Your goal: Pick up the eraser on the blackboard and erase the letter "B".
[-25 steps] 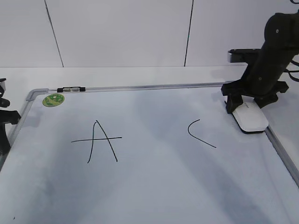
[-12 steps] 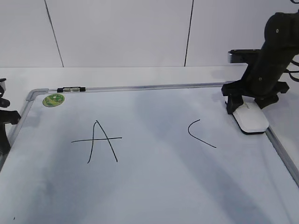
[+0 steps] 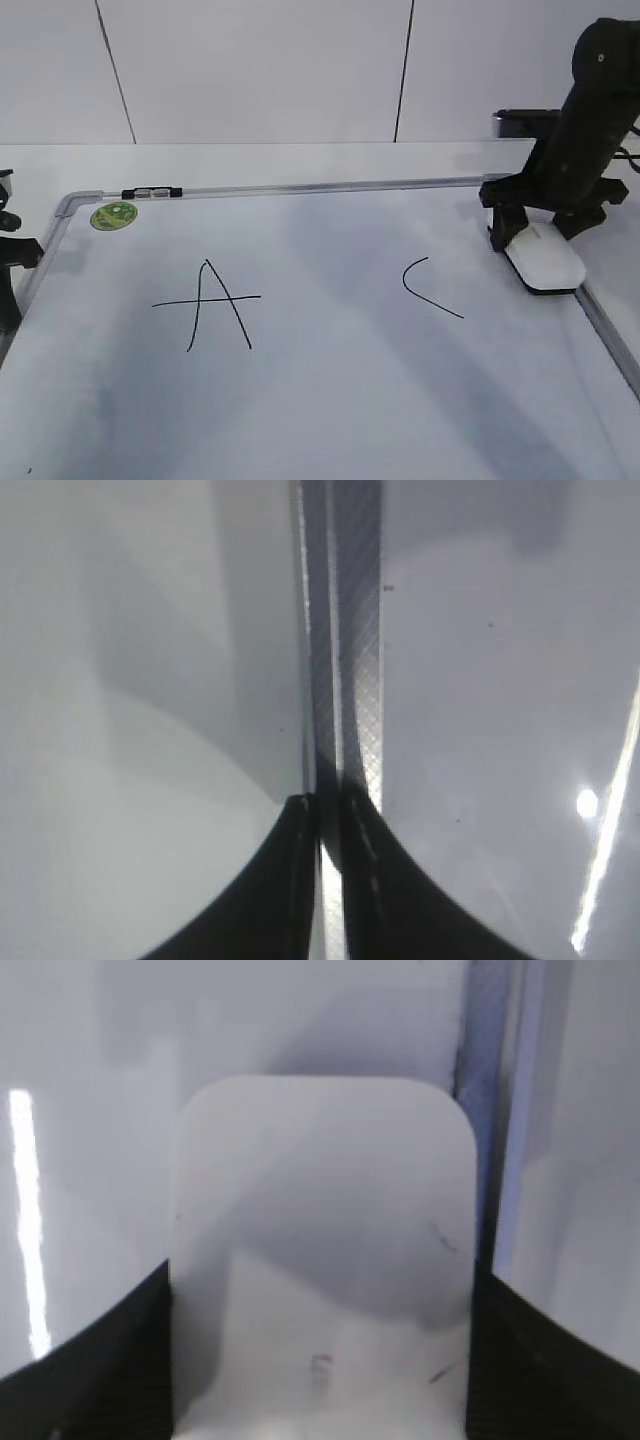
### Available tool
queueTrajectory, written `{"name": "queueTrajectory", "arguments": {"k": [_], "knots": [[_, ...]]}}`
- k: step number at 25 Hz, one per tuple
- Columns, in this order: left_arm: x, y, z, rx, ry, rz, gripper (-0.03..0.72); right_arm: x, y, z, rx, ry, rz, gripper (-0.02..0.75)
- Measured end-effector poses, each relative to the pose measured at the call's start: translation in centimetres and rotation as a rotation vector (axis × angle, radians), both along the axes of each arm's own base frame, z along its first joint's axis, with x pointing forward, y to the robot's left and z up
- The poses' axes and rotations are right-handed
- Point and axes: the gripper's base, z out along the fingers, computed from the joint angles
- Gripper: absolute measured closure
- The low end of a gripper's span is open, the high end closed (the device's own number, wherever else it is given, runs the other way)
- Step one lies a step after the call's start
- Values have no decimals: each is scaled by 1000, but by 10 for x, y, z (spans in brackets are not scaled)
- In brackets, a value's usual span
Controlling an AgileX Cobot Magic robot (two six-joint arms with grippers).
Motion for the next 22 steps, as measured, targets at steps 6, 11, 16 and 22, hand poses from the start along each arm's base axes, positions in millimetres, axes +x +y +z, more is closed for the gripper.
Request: {"name": "queueTrajectory", "arguments": {"k": [6,11,16,22], "knots": [[0,0,0,0,2,0,644,-9,0,29,12,-46,-4,181],[0,0,0,0,2,0,644,-24,0,50,33,-74,-11,181],[0,0,0,0,3,0,644,-57,-2,42,40,-93,-15,181],[0,0,0,-1,4,-1,644,-70,-3,29,26,-171,29,181]]}}
